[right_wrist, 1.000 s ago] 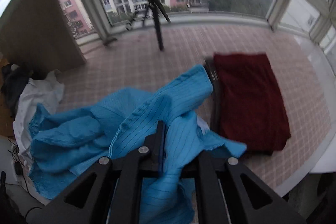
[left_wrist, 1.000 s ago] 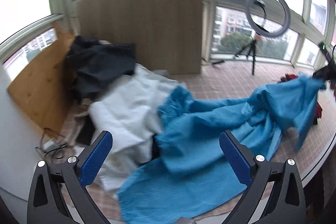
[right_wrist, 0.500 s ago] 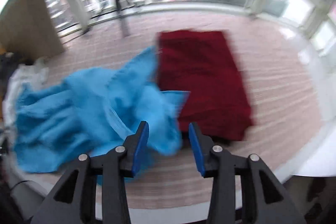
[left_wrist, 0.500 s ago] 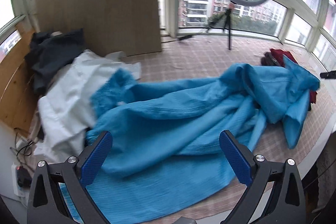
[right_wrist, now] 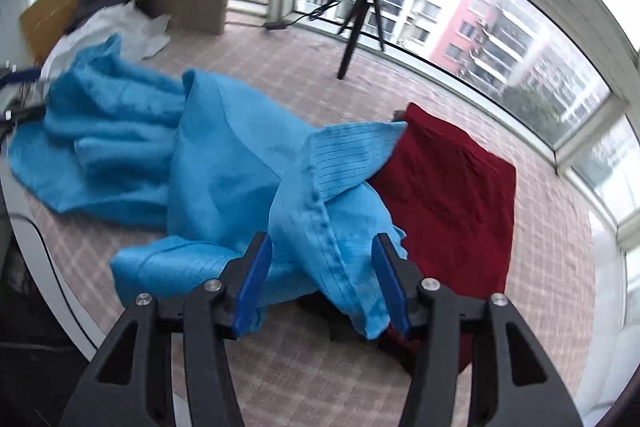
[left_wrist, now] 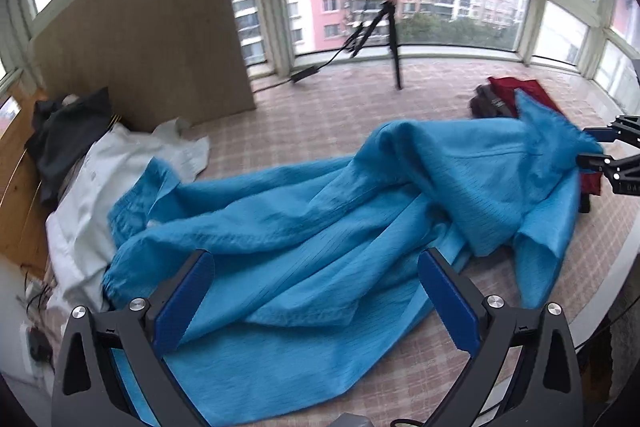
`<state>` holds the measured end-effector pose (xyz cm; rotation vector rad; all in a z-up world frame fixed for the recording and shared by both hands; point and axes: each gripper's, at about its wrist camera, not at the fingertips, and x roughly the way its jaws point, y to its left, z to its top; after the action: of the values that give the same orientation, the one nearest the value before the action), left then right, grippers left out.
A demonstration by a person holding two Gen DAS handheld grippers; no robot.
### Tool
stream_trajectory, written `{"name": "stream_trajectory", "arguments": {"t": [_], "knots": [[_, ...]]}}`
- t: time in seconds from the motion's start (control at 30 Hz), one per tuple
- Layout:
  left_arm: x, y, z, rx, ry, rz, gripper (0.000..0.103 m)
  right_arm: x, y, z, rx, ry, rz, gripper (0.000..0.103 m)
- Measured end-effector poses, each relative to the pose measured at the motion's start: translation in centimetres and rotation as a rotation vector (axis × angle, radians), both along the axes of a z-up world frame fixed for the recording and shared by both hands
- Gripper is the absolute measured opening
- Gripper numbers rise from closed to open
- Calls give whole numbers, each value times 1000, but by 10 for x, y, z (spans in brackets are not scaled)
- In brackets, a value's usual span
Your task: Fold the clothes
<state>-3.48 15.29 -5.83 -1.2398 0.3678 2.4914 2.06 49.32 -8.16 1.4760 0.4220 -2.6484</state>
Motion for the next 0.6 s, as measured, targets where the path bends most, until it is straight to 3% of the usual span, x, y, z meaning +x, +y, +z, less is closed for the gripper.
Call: {"name": "stream_trajectory", "arguments": {"t": [0.1,0.13,0.17,0.2,0.23,0.33,0.43,0.6], "knots": [[-1,-12,-5,-23,-21,54,102,-12,1,-7,10,-23,48,50],[-2,-16,-5,-25,-26,65,102,-16,1,-10,17,-31,58,45],[-3,-19,-6,-27,-30,76,102,-20,3,-12,19,-44,63,25],[-4,-21,-6,-28,-29,82,102,-25,6,-13,4,-69,58,11],[-5,-23,-6,-31,-27,87,102,-29,11,-12,-31,-89,45,3],[-11,-26,-4,-36,-16,89,102,-24,21,1,-156,-72,10,3],[-19,-30,3,-24,10,89,102,-16,24,60,-336,61,-9,2],[-32,-39,16,25,36,77,102,10,20,184,-427,294,5,2]]}}
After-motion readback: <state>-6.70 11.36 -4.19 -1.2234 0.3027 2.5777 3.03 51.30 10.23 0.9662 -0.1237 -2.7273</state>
